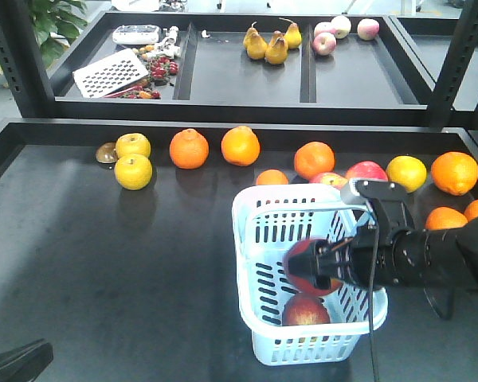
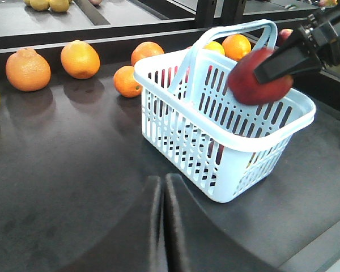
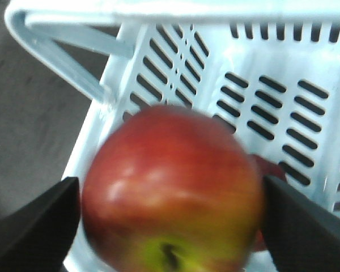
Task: Pick three apples into basket with both arms
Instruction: 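Carry the second apple into the basket and open the right gripper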
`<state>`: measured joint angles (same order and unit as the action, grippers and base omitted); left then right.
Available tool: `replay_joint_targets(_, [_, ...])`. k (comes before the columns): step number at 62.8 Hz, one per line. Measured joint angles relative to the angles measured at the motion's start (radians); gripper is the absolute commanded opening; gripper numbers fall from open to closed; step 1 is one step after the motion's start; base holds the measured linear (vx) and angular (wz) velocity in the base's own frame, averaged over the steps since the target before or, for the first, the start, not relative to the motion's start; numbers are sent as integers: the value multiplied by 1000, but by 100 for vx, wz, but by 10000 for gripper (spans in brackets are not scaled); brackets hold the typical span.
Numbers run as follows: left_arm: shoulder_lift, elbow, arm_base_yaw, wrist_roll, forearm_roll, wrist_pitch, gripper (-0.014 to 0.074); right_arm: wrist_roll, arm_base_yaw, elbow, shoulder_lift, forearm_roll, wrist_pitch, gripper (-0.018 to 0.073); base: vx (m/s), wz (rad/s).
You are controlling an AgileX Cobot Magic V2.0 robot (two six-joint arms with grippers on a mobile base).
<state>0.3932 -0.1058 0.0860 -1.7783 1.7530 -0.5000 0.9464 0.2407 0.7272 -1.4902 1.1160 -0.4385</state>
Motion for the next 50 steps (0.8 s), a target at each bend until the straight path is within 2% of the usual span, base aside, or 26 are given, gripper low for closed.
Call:
replay_joint_targets(8, [0, 0, 0, 0, 0, 0, -8, 1, 0, 9, -1, 4, 3, 605, 0, 0])
replay_joint_targets(13, [0, 0, 0, 0, 0, 0, -8, 1, 0, 9, -1, 2, -2, 552, 0, 0])
replay_joint_targets(22, [0, 0, 0, 0, 0, 0, -8, -21, 0, 9, 24, -52, -60, 365, 0, 0])
replay_joint_targets(27, [0, 0, 0, 0, 0, 0, -8, -80, 0, 9, 66, -124, -113, 205, 0, 0])
replay_joint_targets(31, [0, 0, 0, 0, 0, 0, -8, -152, 0, 9, 110, -225, -147, 59, 0, 0])
replay_joint_targets(34, [0, 0, 0, 0, 0, 0, -8, -224, 0, 9, 148, -316, -165, -16, 0, 0])
replay_joint_targets(43, [0, 0, 0, 0, 0, 0, -8, -552, -12, 9, 275, -648, -238, -8, 0, 0])
replay_joint_targets(50, [0, 0, 0, -1, 0, 0, -8, -805, -74, 9, 345, -949, -313, -8, 0, 0])
